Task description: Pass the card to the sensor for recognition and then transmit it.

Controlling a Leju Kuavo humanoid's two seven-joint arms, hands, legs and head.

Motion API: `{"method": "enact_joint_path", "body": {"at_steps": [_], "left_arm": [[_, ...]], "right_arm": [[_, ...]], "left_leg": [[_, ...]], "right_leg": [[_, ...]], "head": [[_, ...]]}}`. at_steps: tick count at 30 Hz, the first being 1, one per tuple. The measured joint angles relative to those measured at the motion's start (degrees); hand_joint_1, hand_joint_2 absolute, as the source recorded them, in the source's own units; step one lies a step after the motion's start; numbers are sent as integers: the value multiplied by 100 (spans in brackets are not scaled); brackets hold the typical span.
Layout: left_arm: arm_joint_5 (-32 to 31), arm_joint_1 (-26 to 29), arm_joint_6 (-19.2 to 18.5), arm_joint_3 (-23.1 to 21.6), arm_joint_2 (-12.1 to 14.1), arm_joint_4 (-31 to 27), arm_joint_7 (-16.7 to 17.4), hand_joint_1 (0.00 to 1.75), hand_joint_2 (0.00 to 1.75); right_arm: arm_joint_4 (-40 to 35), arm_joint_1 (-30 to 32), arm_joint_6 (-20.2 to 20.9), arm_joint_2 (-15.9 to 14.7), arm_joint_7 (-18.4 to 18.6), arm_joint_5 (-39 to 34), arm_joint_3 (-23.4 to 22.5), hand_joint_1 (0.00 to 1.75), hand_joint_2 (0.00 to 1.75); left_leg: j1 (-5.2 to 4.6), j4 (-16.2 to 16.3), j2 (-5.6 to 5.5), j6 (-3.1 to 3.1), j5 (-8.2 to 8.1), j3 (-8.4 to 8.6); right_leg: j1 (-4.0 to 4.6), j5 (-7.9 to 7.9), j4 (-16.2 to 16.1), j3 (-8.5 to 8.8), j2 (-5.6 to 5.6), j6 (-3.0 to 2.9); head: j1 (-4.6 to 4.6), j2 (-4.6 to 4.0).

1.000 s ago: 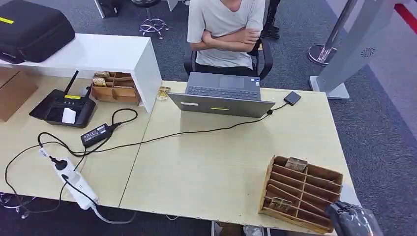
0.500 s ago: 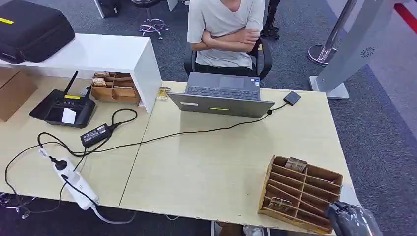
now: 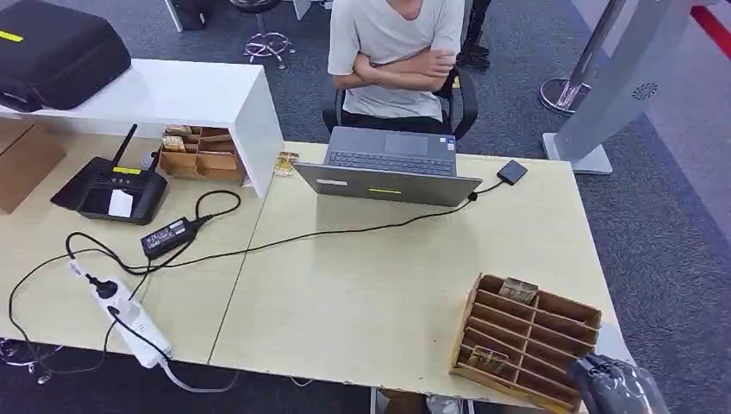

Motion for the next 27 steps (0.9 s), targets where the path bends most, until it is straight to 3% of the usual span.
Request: {"method": "enact_joint_path", "body": {"at_steps": [27], "left_arm": [[-50, -1, -39, 4, -7, 0, 42, 0, 175]], "right_arm": [[-741, -2, -225, 280, -494, -94, -363, 159, 175]], "left_leg": [[0, 0, 0, 0, 0, -1]], "right_leg": [[0, 0, 0, -1, 0, 0]], "head": [[0, 0]]}}
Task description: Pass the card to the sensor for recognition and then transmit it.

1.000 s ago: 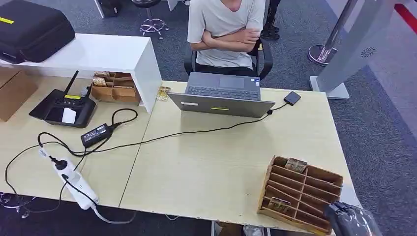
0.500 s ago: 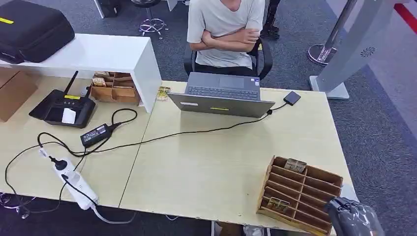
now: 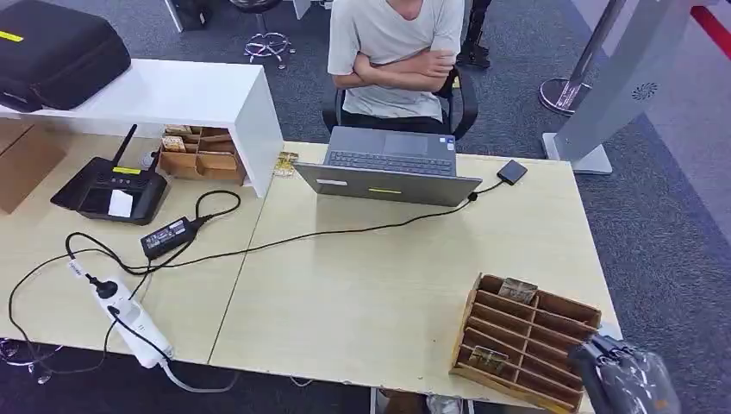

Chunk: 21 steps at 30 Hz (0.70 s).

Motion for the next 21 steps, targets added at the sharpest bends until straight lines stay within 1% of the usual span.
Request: {"method": "enact_joint_path", "body": {"at_steps": [3, 10, 15, 21], "left_arm": [[-2, 0, 0, 2, -2, 0, 0, 0, 175], [-13, -3, 0, 20, -2, 0, -2, 0, 175], [-17, -4, -9, 48, -4, 0, -11, 0, 175], [-17, -8, -15, 59, -4, 0, -17, 0, 175]], "right_arm": [[-135, -6, -76, 39, -148, -74, -100, 159, 175], [-531, -126, -74, 219, -525, -374, -433, 159, 175], [-749, -184, -76, 315, -603, -387, -623, 159, 175], [-863, -211, -79, 389, -695, -374, -723, 159, 175]], "left_leg": [[0, 0, 0, 0, 0, 0], [0, 0, 0, 0, 0, 0], [0, 0, 0, 0, 0, 0], [0, 0, -1, 0, 0, -1]], "right_leg": [[0, 0, 0, 0, 0, 0], [0, 0, 0, 0, 0, 0], [0, 0, 0, 0, 0, 0], [0, 0, 0, 0, 0, 0]], "head": [[0, 0], [0, 0], [2, 0], [0, 0]]}}
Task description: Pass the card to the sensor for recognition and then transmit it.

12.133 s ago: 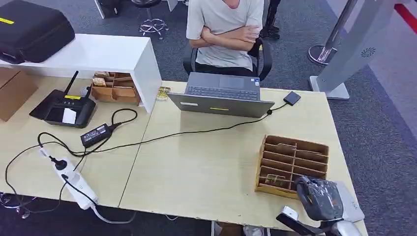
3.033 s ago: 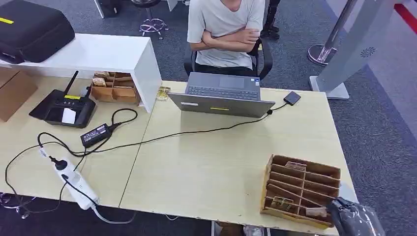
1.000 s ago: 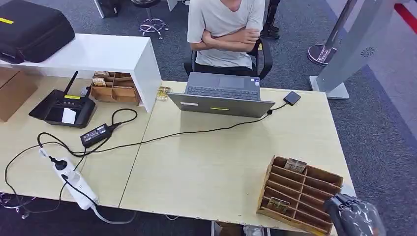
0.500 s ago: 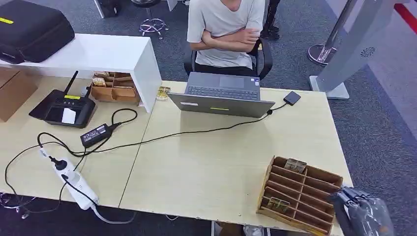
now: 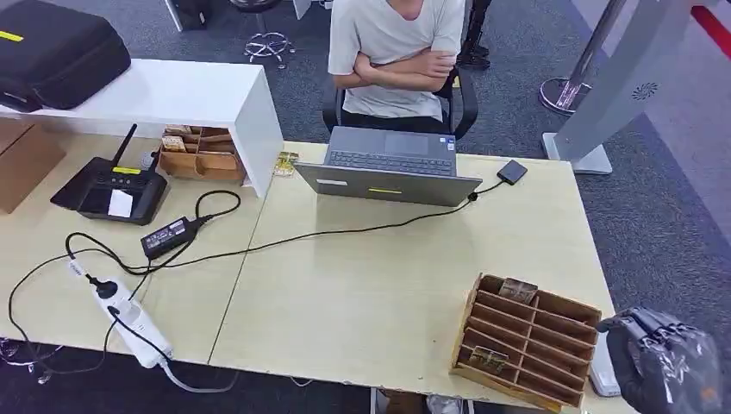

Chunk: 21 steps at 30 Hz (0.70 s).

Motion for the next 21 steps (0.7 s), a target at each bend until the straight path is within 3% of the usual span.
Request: {"method": "enact_joint_path", "body": {"at_steps": [4, 5, 12, 21], "left_arm": [[-20, -1, -2, 30, 0, 0, 0, 0, 175], [-28, -1, -2, 35, 0, 0, 2, 0, 175], [-98, -1, -17, 37, 0, 0, -26, 0, 175], [-92, -6, 4, 76, -2, 0, -13, 0, 175]], "right_arm": [[-20, 1, 24, 72, -46, 11, -57, 159, 175], [-20, 1, 28, 88, -61, 22, -63, 0, 175], [-20, 3, 52, 162, -76, 46, -87, 0, 175], [37, 40, 413, 160, 65, 182, -79, 0, 175]], "left_leg": [[0, 0, 0, 0, 0, 0], [0, 0, 0, 0, 0, 0], [0, 0, 0, 0, 0, 0], [0, 0, 1, 0, 0, 0]], "right_leg": [[0, 0, 0, 0, 0, 0], [0, 0, 0, 0, 0, 0], [0, 0, 0, 0, 0, 0], [0, 0, 0, 0, 0, 0]], "head": [[0, 0], [0, 0], [0, 0], [0, 0]]}}
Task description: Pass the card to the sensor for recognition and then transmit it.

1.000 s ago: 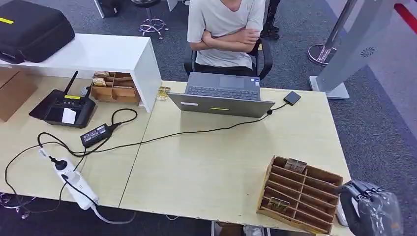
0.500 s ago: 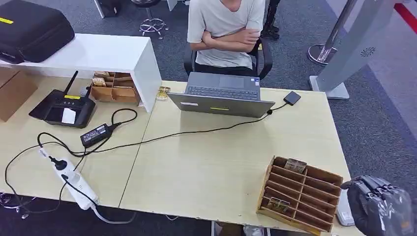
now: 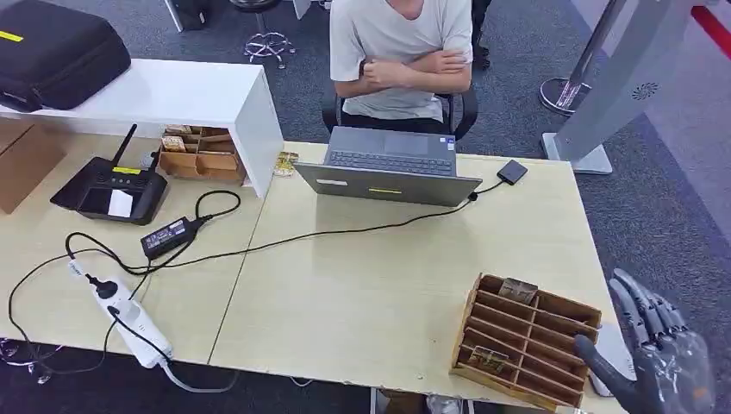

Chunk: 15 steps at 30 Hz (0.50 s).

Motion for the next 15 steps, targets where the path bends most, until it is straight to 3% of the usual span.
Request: {"method": "enact_joint_path", "body": {"at_steps": [8, 15], "left_arm": [[0, -3, -15, 18, 0, 0, 24, 0, 175], [-11, -8, -17, 48, -2, 0, 31, 0, 175]], "right_arm": [[169, -1, 322, -70, 147, -22, 201, 0, 175], [413, -75, 337, -111, 236, -101, 632, 0, 175]], "left_leg": [[0, 0, 0, 0, 0, -1], [1, 0, 0, 0, 0, -1]], "right_leg": [[0, 0, 0, 0, 0, 0], [1, 0, 0, 0, 0, 0]], "head": [[0, 0], [0, 0]]}}
